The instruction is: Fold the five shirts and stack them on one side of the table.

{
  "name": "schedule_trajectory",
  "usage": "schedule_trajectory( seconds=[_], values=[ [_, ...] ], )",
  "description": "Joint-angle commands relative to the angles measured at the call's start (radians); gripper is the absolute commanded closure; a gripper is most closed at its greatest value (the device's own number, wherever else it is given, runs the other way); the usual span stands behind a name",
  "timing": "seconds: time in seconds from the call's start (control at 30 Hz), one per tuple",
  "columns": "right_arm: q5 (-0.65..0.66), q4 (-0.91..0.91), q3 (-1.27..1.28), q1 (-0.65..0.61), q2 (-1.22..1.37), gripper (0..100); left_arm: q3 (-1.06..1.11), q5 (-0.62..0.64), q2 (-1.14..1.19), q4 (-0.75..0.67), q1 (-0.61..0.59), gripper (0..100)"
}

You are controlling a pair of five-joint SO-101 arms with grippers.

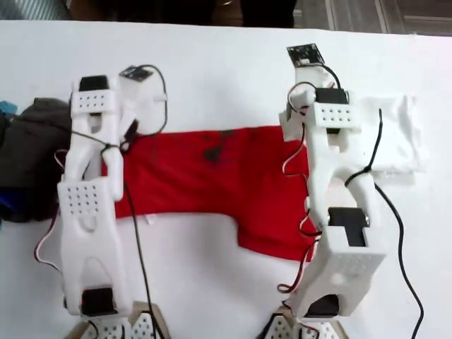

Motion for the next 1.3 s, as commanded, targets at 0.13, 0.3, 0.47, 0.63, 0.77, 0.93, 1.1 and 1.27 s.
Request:
schedule_trajectory(
  seconds=[0.13,0.3,0.47,0.63,0.77,0.93,1.1,1.27],
  values=[
    [-0.109,-0.042,-0.1,0.027,0.002,97.8,-0.352,-0.003,0.15,0.097,-0.046,98],
    [-0.167,-0.134,-0.215,0.038,0.048,97.8,-0.369,-0.006,0.133,0.103,-0.043,98],
    [-0.167,-0.105,-0.385,0.048,0.228,97.8,-0.352,-0.006,0.075,0.104,-0.044,98],
    [-0.167,-0.022,-0.575,0.105,0.406,97.8,-0.214,-0.006,-0.017,0.104,-0.04,98],
    [-0.158,0.056,-0.756,0.18,0.473,97.8,-0.137,-0.006,-0.063,0.101,-0.04,98],
    [-0.058,0.081,-0.878,0.22,0.562,97.8,-0.104,-0.008,-0.066,0.098,-0.04,98],
    [-0.043,0.071,-0.982,0.337,0.599,97.8,-0.102,-0.008,-0.066,0.1,-0.044,98],
    [0.018,0.03,-1.016,0.449,0.625,91.4,-0.102,-0.008,-0.066,0.101,-0.046,98]
  ],
)
